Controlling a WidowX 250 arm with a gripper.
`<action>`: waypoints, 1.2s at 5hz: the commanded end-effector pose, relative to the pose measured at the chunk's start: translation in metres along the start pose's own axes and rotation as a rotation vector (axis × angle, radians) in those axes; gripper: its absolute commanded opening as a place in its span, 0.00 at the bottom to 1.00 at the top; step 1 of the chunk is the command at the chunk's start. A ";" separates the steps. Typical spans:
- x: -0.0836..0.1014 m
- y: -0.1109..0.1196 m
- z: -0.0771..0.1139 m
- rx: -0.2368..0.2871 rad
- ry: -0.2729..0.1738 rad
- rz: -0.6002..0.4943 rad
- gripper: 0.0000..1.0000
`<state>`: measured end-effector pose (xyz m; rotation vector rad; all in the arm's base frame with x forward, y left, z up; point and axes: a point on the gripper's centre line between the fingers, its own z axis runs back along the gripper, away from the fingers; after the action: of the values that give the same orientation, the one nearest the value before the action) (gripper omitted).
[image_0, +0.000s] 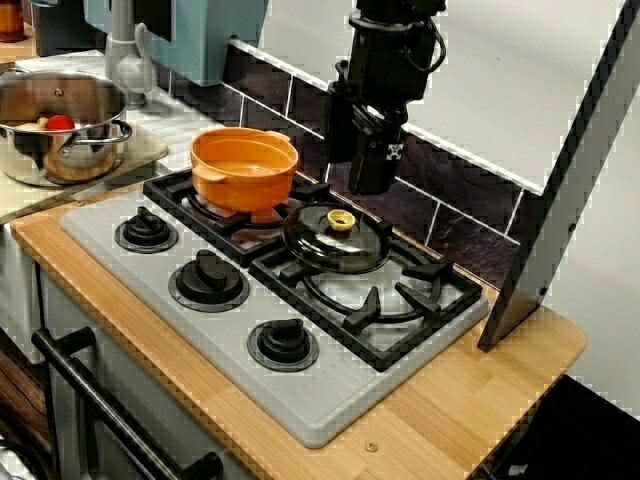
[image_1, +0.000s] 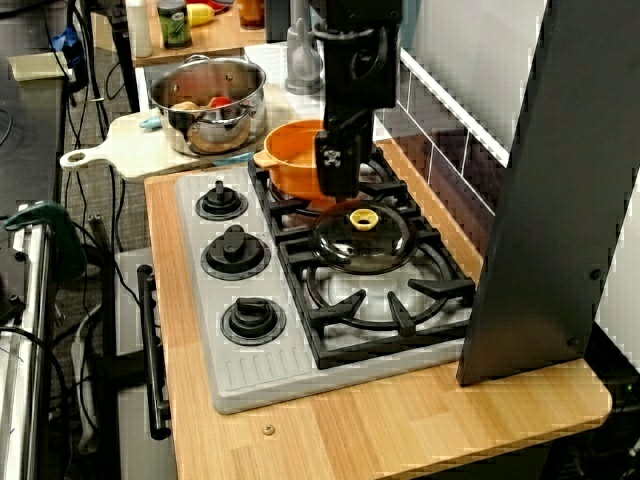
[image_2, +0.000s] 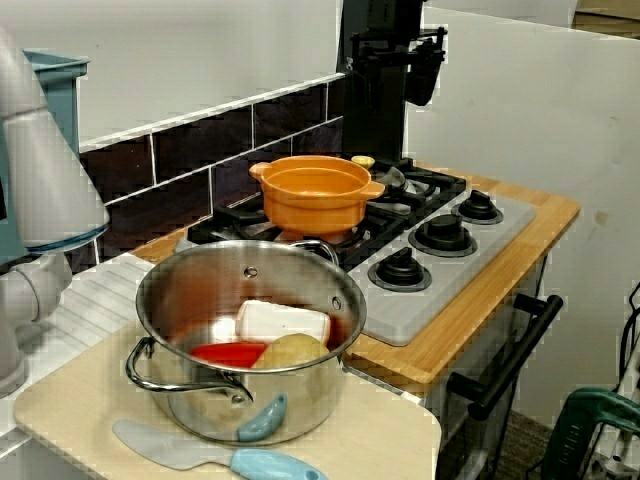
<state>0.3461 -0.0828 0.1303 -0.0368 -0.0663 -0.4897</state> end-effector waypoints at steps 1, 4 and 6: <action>0.009 0.018 0.004 0.044 -0.049 0.003 1.00; 0.008 0.019 -0.018 0.094 -0.038 -0.002 1.00; 0.008 0.019 -0.032 0.115 -0.026 -0.018 1.00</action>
<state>0.3626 -0.0729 0.0895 0.0666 -0.0907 -0.4997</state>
